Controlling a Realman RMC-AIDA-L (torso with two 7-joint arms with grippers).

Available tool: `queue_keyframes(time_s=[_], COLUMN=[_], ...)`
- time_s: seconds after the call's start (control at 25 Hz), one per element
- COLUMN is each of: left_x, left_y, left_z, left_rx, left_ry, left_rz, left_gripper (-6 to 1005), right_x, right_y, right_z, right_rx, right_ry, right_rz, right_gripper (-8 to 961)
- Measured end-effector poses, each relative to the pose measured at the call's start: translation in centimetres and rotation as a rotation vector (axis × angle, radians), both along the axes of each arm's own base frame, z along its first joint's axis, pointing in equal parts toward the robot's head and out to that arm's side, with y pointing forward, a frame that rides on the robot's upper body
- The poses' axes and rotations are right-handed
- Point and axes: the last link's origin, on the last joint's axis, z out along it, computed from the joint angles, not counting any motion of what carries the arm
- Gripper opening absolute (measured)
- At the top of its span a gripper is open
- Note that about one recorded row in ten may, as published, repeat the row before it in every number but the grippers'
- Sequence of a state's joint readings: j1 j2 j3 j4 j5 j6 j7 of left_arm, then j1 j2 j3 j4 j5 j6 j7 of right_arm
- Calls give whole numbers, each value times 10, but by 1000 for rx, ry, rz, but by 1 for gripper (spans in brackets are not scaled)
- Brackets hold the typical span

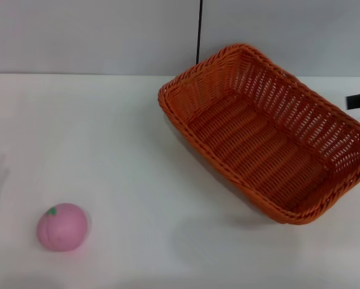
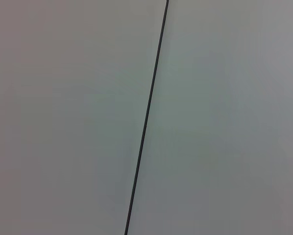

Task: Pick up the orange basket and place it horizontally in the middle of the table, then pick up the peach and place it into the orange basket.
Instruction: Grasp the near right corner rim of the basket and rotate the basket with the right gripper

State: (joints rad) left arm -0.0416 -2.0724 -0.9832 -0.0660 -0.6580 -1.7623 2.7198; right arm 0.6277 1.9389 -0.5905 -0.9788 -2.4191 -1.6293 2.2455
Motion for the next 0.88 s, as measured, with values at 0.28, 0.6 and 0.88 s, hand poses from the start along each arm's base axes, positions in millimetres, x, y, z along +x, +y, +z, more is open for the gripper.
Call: queue_keyframes(time_s=[0.28, 0.6, 0.88], left_x=[1, 1, 0], left_y=[0, 1, 0], left_z=[1, 2, 2], left_rx=[4, 5, 8], left_ry=[1, 3, 3], left_rz=[-9, -11, -8], left_gripper=[828, 828, 828], right_x=[-1, -5, -8], right_y=[16, 28, 33], right_z=[-26, -48, -68], right_rx=[2, 4, -5], right_ry=[-26, -17, -9], right_rz=[-5, 24, 34], right_gripper=[731, 728, 726])
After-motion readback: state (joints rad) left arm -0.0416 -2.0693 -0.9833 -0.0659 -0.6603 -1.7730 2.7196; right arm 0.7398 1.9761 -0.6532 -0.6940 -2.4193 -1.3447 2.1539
